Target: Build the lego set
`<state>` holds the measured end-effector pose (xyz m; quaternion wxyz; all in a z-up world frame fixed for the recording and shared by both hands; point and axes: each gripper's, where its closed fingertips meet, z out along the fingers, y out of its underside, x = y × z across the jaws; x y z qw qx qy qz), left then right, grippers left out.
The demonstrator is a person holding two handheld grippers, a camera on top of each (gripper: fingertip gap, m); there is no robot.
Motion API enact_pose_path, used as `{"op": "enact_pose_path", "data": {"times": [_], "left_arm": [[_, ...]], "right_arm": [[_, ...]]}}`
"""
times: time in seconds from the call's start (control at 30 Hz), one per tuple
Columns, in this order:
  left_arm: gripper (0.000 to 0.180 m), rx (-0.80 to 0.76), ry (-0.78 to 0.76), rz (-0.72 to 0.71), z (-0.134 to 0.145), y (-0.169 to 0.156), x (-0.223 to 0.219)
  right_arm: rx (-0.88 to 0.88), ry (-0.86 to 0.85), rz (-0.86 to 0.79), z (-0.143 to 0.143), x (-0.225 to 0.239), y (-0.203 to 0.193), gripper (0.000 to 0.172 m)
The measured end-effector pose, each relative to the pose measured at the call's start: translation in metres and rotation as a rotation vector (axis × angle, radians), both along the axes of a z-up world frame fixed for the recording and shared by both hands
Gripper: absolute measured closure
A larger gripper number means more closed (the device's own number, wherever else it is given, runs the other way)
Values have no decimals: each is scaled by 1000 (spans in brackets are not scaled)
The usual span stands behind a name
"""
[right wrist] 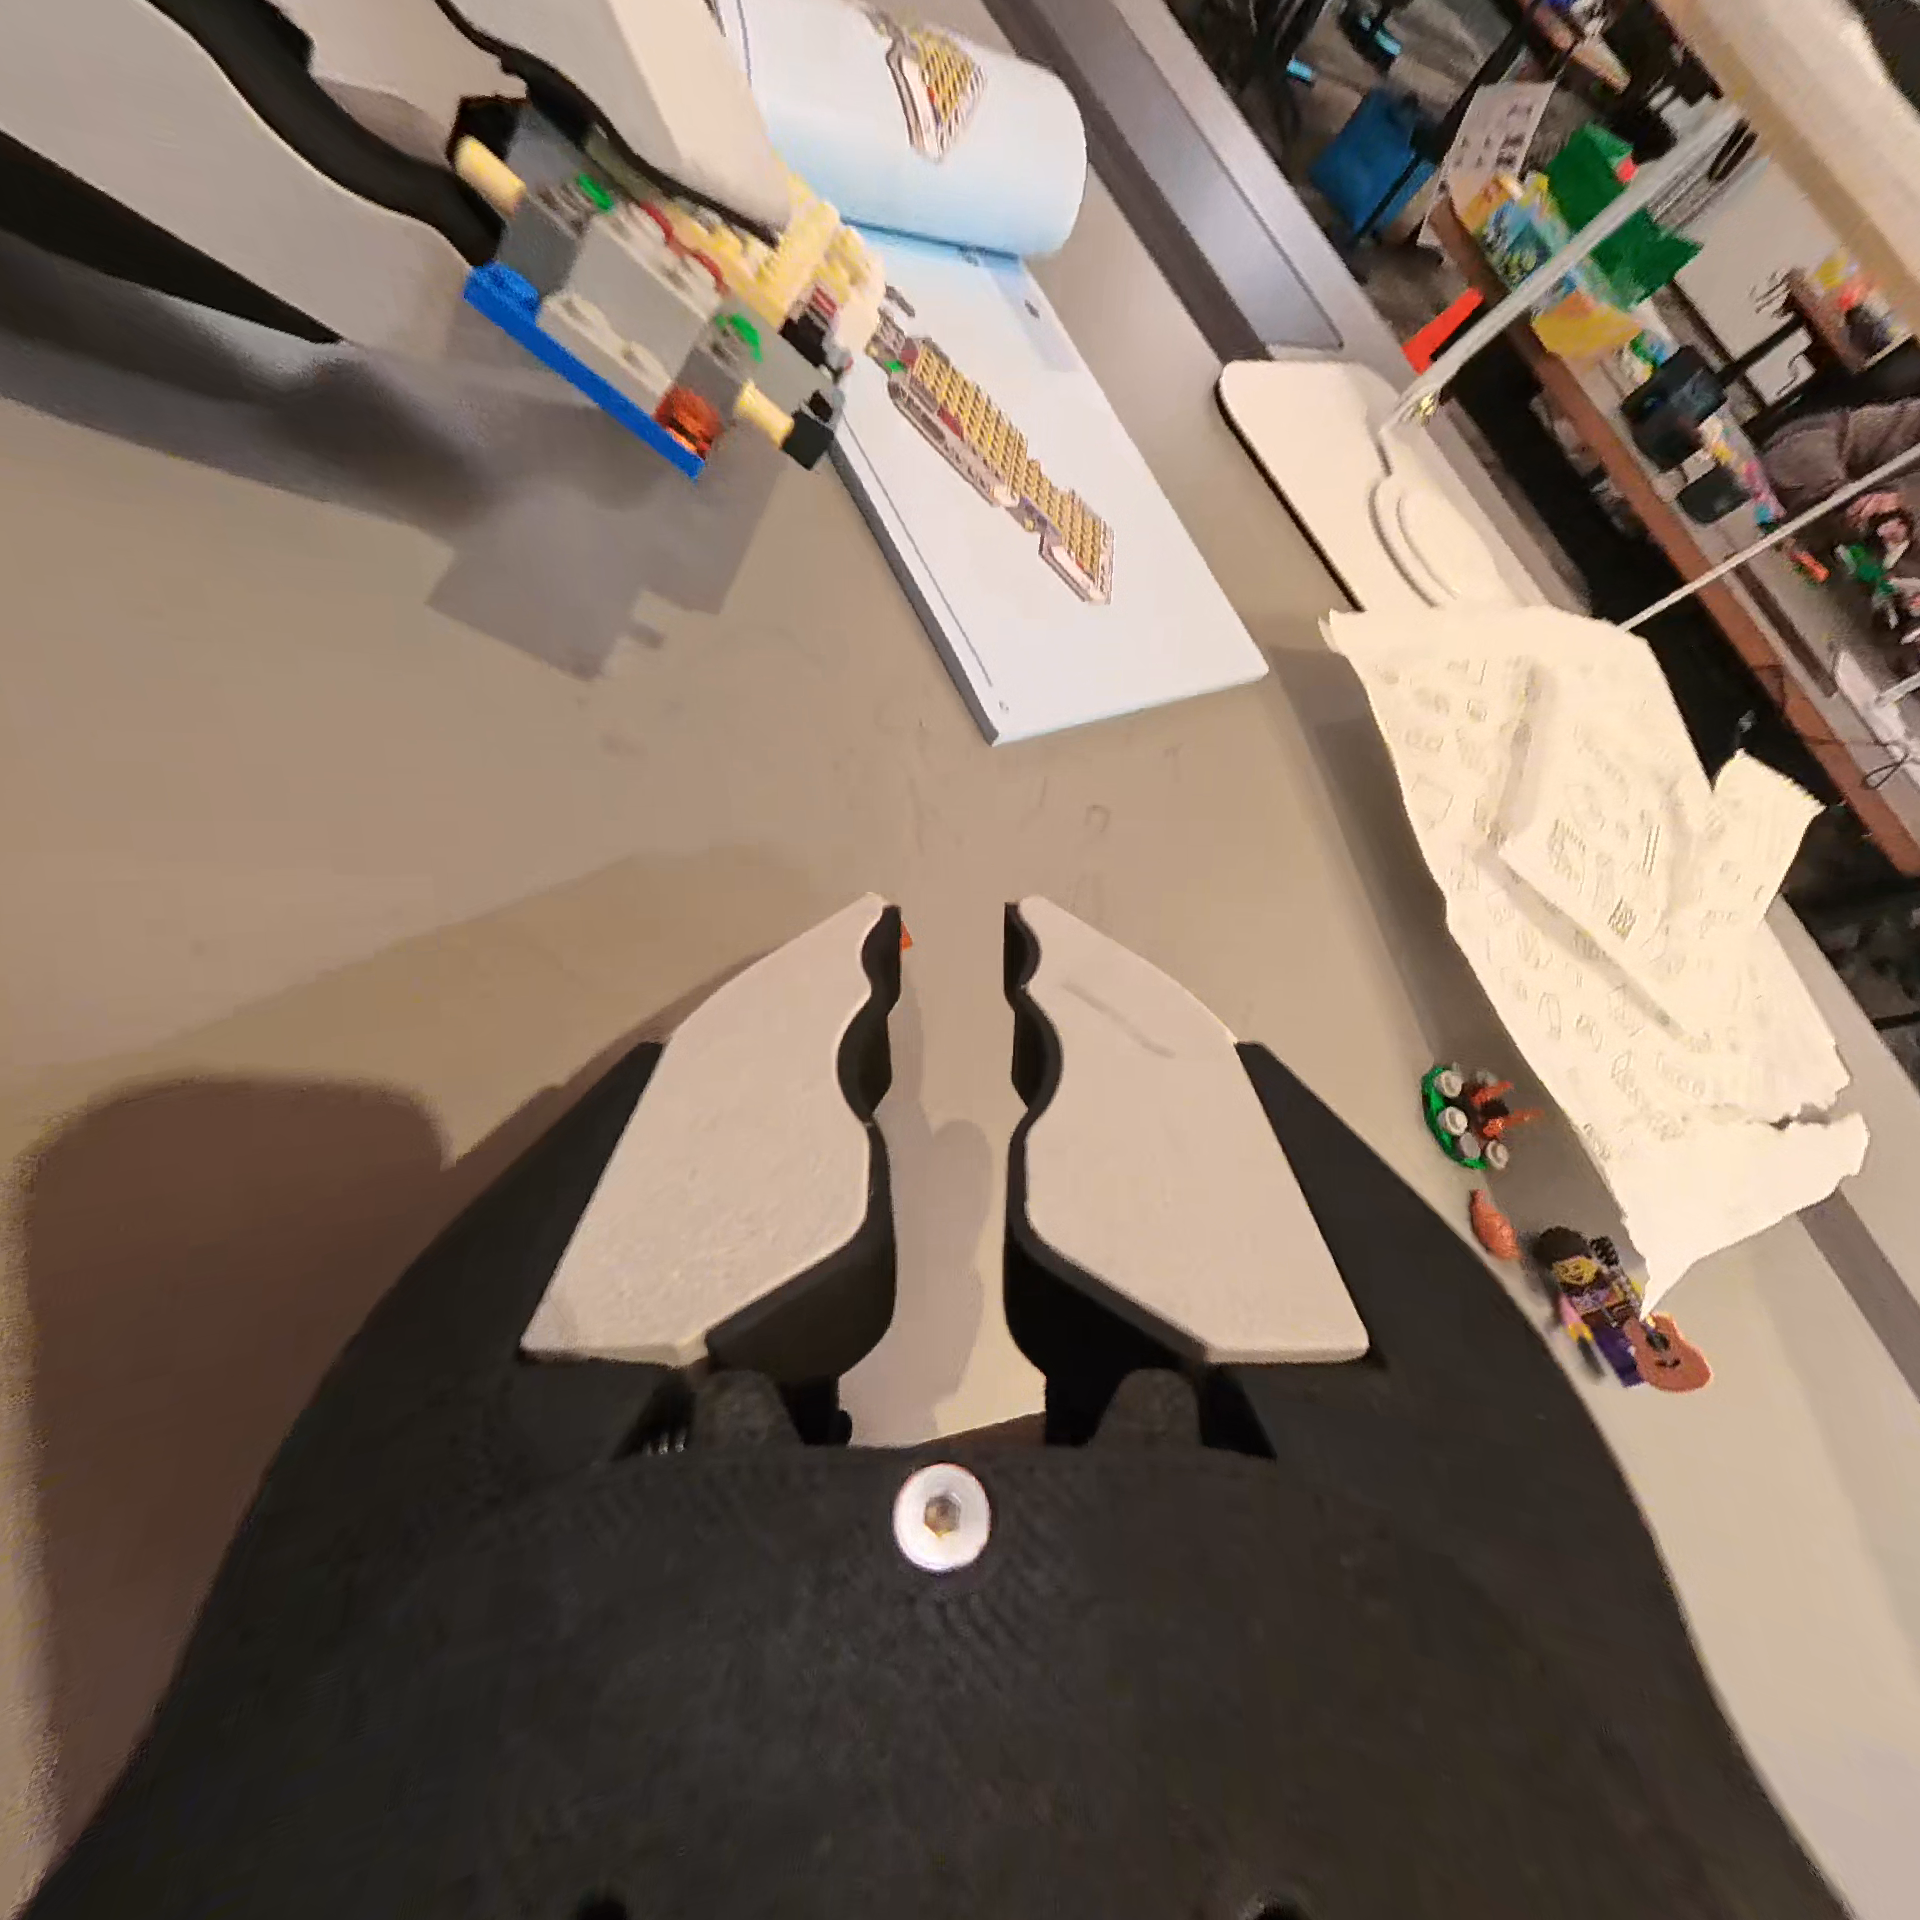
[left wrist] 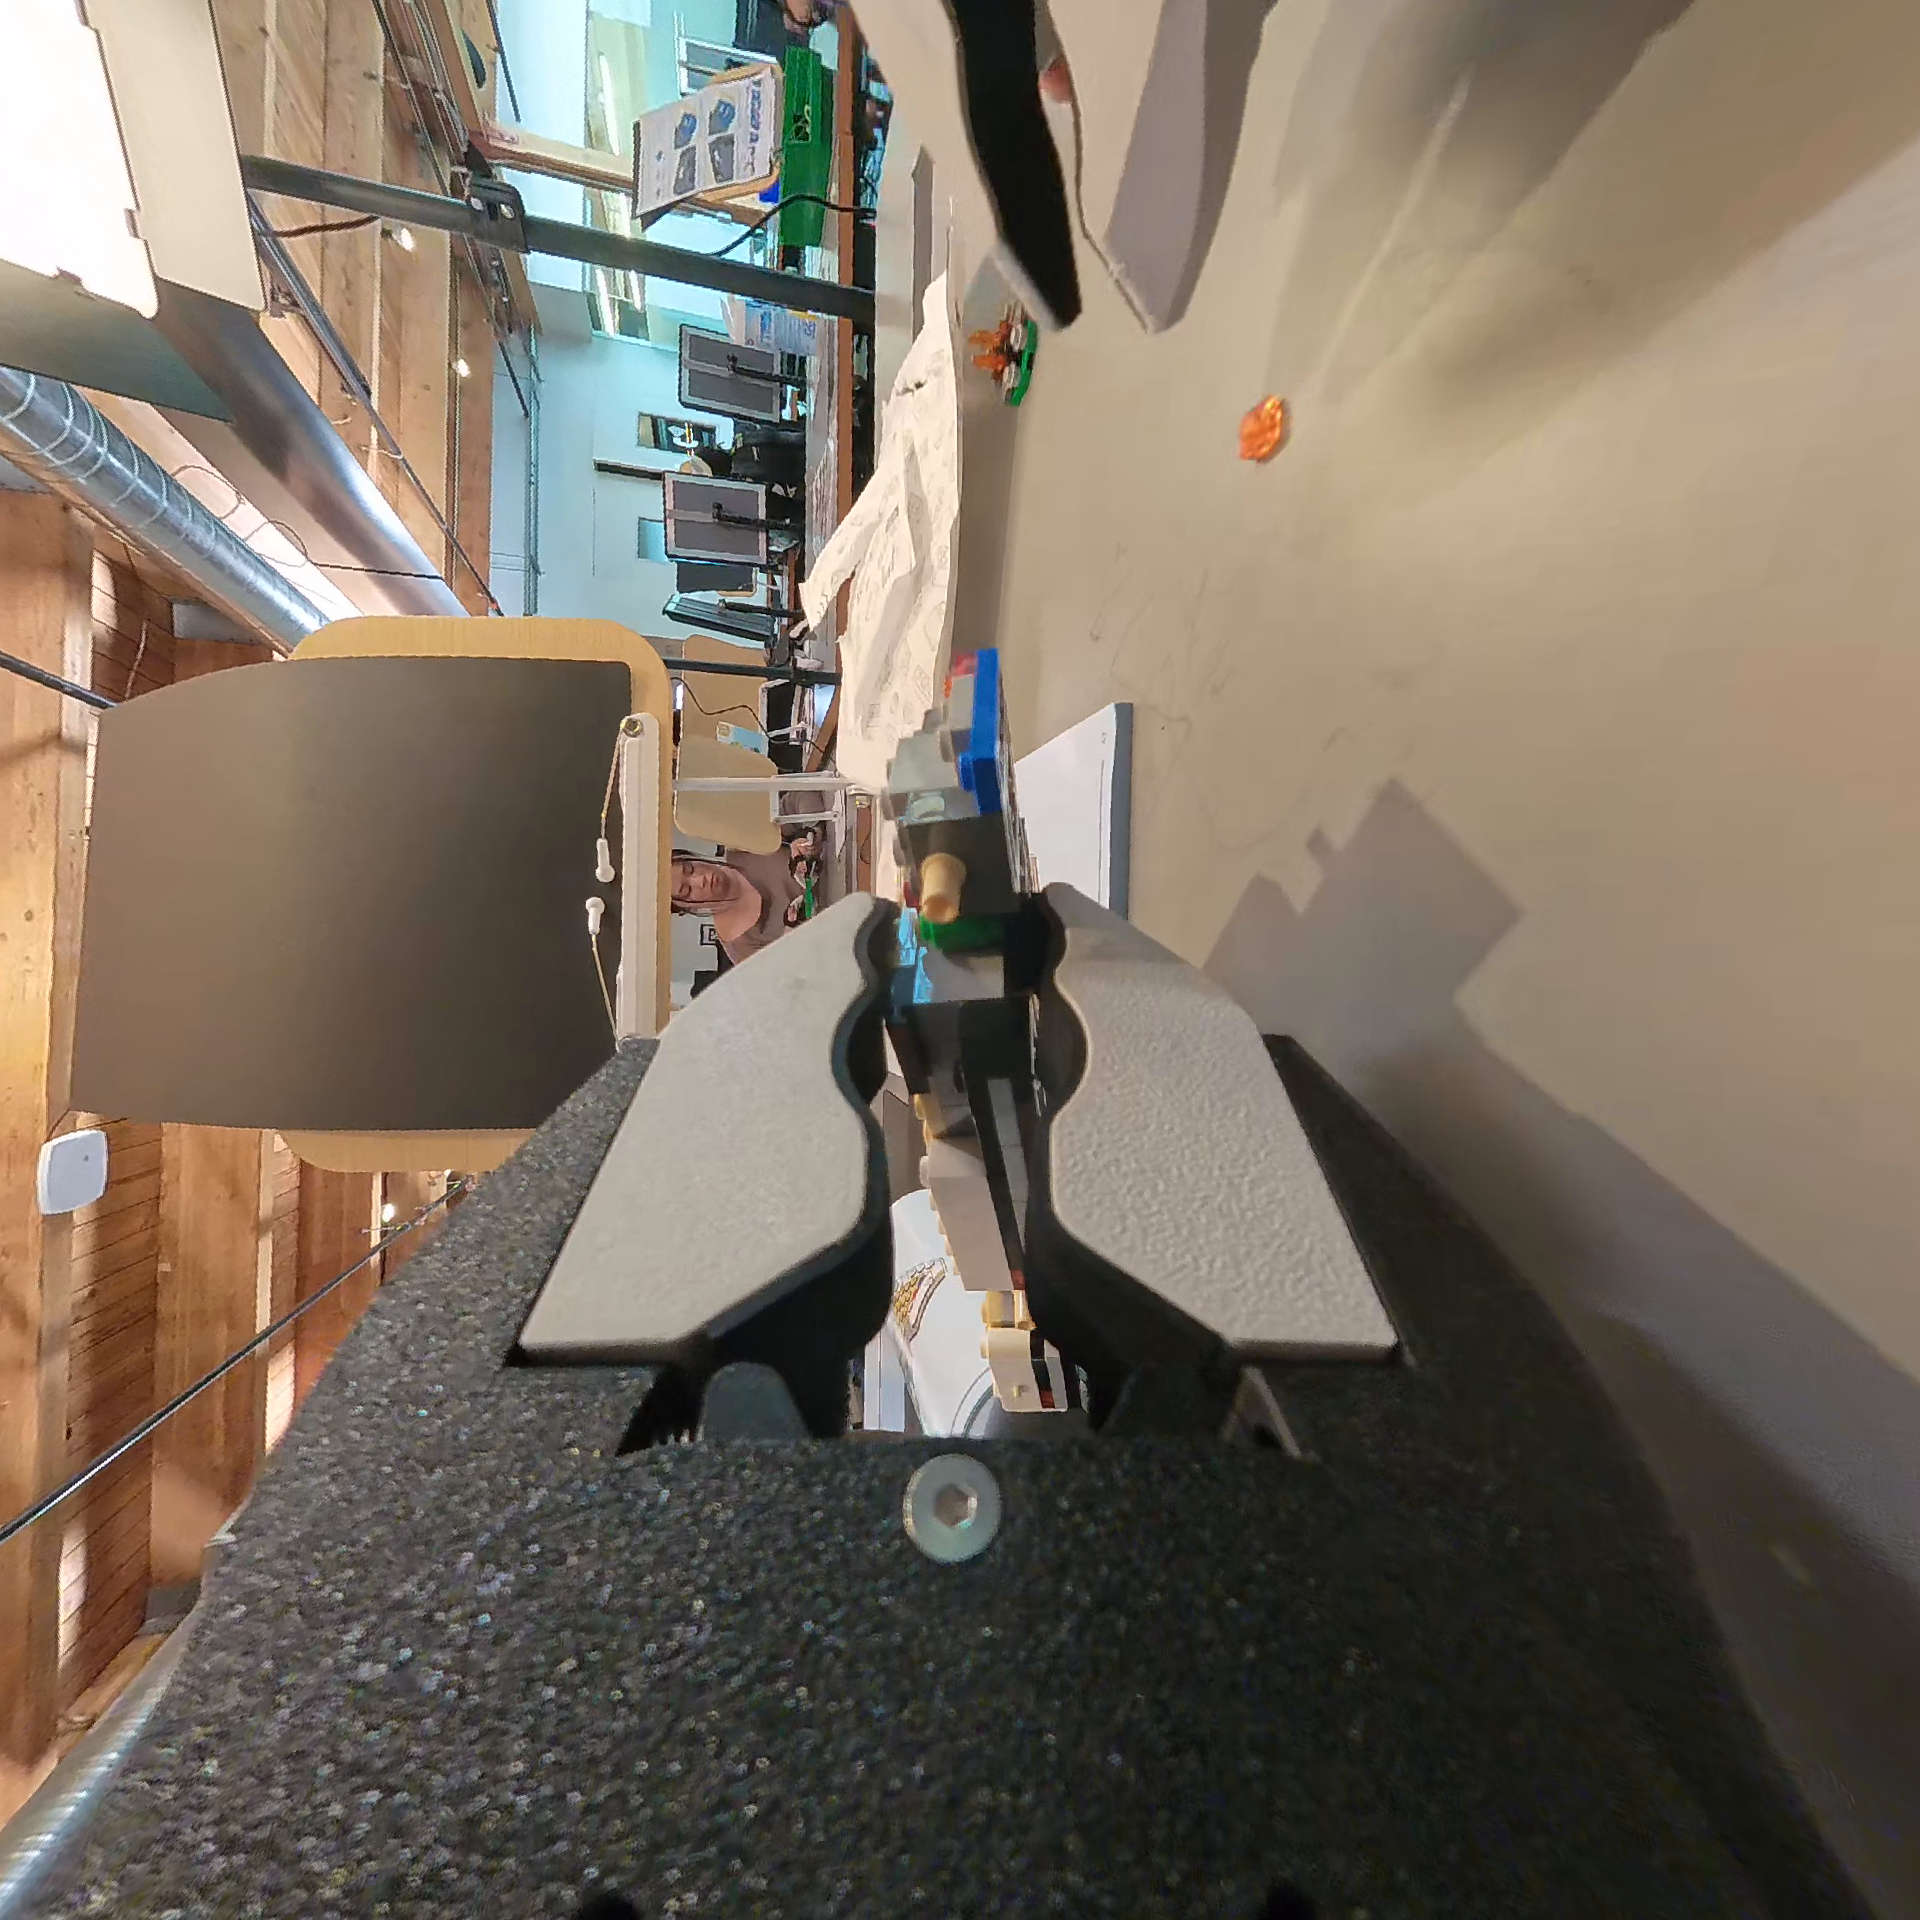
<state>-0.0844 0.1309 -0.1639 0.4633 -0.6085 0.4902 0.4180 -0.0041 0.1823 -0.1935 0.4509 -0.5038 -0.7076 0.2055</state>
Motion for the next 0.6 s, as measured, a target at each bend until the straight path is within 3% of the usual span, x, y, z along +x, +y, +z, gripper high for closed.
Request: {"op": "enact_pose_path", "data": {"times": [0.6], "left_arm": [[156,49,89,-24,6,0,6]], "right_arm": [[-196,-194,95,-30,-8,-1,153]]}}
